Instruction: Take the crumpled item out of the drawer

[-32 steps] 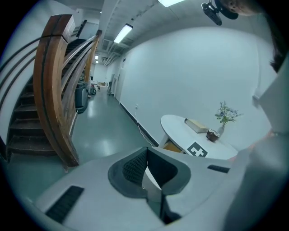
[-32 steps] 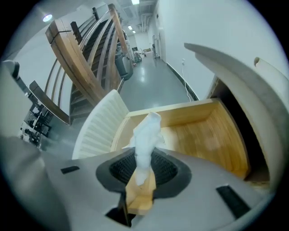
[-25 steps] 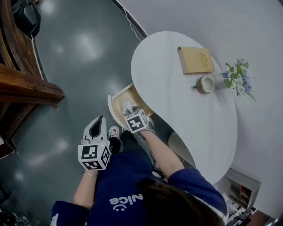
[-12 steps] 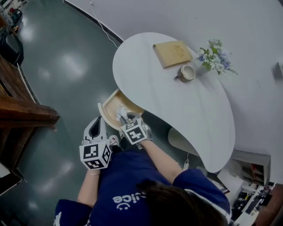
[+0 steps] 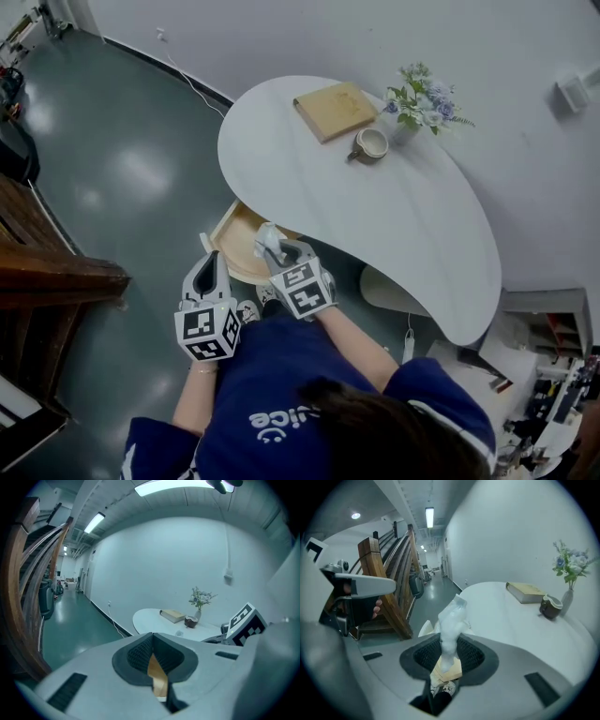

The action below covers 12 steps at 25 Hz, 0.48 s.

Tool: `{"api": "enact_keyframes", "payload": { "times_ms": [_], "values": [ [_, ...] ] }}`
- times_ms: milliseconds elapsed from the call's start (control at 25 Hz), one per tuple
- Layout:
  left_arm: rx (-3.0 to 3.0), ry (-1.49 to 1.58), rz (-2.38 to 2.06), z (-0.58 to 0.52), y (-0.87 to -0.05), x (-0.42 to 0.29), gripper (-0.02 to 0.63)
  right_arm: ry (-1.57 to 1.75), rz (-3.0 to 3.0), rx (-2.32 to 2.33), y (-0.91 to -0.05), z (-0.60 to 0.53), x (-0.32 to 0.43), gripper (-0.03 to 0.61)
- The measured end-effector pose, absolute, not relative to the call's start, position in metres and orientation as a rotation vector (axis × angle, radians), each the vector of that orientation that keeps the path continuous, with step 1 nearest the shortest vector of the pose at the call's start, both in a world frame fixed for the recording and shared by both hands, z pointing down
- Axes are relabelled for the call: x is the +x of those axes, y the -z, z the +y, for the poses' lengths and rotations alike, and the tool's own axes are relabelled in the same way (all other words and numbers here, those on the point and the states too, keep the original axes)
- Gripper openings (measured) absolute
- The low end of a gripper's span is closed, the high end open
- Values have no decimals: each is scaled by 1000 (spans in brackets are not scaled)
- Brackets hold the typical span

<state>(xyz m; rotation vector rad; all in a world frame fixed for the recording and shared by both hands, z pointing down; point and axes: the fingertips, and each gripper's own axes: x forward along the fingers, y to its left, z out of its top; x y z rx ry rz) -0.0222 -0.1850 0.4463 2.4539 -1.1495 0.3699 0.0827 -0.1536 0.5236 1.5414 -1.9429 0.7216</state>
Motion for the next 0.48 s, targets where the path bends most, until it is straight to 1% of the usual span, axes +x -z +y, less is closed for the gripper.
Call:
{"api": "enact_keyframes", "payload": {
  "times_ms": [480],
  "values": [
    [2607, -294, -1109, -183, -408, 2, 5, -533, -2011, 1758, -454, -151, 113, 107]
  ]
}}
